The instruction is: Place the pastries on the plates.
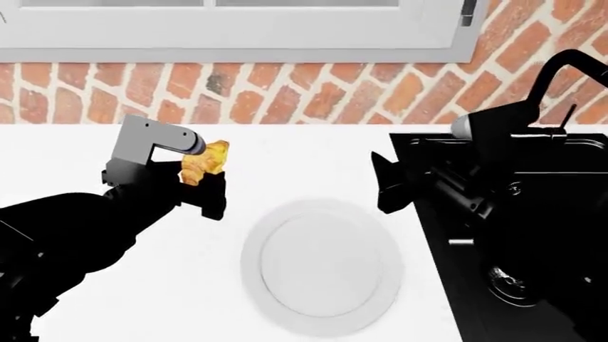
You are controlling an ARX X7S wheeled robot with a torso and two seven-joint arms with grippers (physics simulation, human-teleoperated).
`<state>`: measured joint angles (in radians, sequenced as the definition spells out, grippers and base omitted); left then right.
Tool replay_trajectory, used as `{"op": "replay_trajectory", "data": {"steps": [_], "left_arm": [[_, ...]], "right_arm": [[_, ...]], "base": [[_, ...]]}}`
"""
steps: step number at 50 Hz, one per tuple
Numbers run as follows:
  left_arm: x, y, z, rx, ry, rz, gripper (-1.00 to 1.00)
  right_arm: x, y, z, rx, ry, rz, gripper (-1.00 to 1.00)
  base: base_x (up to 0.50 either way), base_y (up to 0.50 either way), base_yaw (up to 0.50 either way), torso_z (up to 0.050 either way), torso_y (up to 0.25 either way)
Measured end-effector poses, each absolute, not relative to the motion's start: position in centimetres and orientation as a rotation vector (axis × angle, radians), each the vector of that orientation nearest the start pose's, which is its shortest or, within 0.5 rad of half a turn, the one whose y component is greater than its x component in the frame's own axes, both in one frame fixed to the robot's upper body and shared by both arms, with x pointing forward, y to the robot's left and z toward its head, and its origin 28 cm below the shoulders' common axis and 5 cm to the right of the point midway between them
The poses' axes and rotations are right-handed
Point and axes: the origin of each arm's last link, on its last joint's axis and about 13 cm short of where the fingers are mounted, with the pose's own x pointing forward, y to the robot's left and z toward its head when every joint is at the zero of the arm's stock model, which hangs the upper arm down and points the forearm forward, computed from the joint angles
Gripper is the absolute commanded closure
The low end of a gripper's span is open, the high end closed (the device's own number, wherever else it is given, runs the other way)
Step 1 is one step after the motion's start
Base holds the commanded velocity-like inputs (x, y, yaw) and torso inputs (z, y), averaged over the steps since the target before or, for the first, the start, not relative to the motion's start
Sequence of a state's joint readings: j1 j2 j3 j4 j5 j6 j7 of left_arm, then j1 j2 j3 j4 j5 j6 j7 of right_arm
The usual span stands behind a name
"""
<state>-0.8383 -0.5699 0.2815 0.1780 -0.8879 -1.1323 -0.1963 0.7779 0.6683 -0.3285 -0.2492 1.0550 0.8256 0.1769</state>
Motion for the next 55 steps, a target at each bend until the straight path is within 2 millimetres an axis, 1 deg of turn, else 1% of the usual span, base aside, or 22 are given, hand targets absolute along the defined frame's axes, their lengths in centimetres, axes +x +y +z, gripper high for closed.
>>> {"op": "replay_trajectory", "data": {"steps": [4,12,21,28,38,55], "left_arm": [[29.5,26.5,20.2,0.118,0.333,-0.276,1.00],[29.4,26.4,20.2,0.119,0.331,-0.291,1.00],[29.0,25.9,20.7,0.139,0.313,-0.388,1.00],[28.3,25.0,20.8,0.156,0.318,-0.517,1.00],[27.8,23.7,20.4,0.158,0.353,-0.663,1.00],[28.8,20.9,18.6,0.123,0.451,-0.811,1.00]], "right_arm": [[28.4,-15.5,20.8,-0.003,0.130,0.403,-1.00],[28.4,-15.5,21.1,0.008,0.119,0.394,-1.00],[28.5,-15.5,21.3,0.016,0.106,0.385,-1.00],[28.5,-15.5,21.3,0.020,0.103,0.382,-1.00],[28.5,-15.5,21.3,0.019,0.098,0.384,-1.00],[28.4,-15.2,21.4,0.016,0.085,0.397,-1.00]], "base": [[0.26,0.00,0.00,0.000,0.003],[0.00,0.00,0.00,0.000,0.000],[0.00,0.00,0.00,0.000,0.001],[0.00,0.00,0.00,0.000,0.000],[0.00,0.00,0.00,0.000,0.000],[0.00,0.00,0.00,0.000,0.000]]}}
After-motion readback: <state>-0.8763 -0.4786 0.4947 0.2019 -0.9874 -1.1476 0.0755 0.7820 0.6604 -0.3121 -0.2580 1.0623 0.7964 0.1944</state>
